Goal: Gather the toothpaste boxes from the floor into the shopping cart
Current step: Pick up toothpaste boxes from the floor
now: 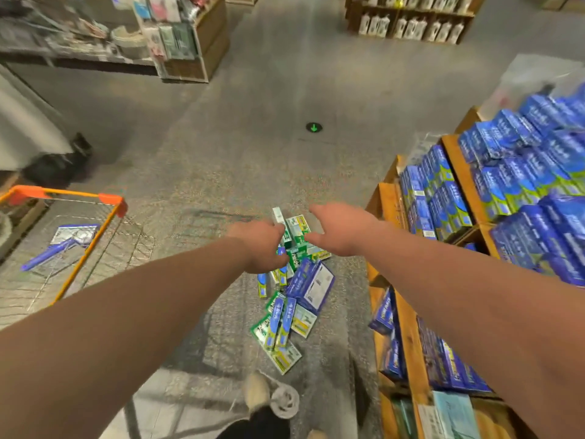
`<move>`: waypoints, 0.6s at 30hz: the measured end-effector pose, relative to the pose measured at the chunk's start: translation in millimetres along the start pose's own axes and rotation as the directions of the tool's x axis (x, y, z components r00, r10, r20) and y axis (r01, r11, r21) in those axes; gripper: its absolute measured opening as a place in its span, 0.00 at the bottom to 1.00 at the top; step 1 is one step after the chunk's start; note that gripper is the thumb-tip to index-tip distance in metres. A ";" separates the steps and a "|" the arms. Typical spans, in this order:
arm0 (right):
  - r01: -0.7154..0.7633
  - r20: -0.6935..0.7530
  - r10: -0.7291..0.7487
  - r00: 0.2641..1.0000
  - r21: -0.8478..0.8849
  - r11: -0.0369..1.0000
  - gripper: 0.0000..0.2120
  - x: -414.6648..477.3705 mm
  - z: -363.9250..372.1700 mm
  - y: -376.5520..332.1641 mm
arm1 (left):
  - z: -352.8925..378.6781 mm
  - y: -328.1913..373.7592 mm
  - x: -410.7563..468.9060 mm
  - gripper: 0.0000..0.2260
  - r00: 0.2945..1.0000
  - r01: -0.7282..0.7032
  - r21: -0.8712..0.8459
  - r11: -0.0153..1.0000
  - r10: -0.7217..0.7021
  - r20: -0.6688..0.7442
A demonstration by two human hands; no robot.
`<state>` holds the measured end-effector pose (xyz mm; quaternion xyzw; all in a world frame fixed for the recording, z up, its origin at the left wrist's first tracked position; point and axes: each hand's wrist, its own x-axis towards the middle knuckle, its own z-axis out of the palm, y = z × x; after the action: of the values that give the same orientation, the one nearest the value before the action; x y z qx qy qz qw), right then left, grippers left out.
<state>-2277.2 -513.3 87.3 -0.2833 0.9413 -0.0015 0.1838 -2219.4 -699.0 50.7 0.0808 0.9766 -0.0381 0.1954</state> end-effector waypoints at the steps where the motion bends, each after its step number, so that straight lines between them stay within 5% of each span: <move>1: 0.001 0.010 -0.001 1.000 0.008 1.000 0.32 13.3 3.6 7.0 | 2.5 -1.7 16.4 0.26 1.000 -0.005 -0.007 1.000 0.006 0.010; 10: -0.076 0.128 0.072 0.989 0.027 0.997 0.29 157.0 79.4 81.6 | 62.0 -18.2 189.3 0.25 0.996 -0.037 -0.118 0.992 0.045 0.072; 18: 0.032 0.245 -0.024 0.969 -0.027 0.999 0.34 292.2 221.0 158.8 | 219.5 -12.2 324.6 0.28 0.978 0.110 -0.259 0.960 -0.057 0.202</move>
<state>-2510.7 -513.6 -236.7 -0.2974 0.9072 0.0455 0.2941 -2434.6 -687.9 -276.8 0.0080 0.9518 0.0786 0.2963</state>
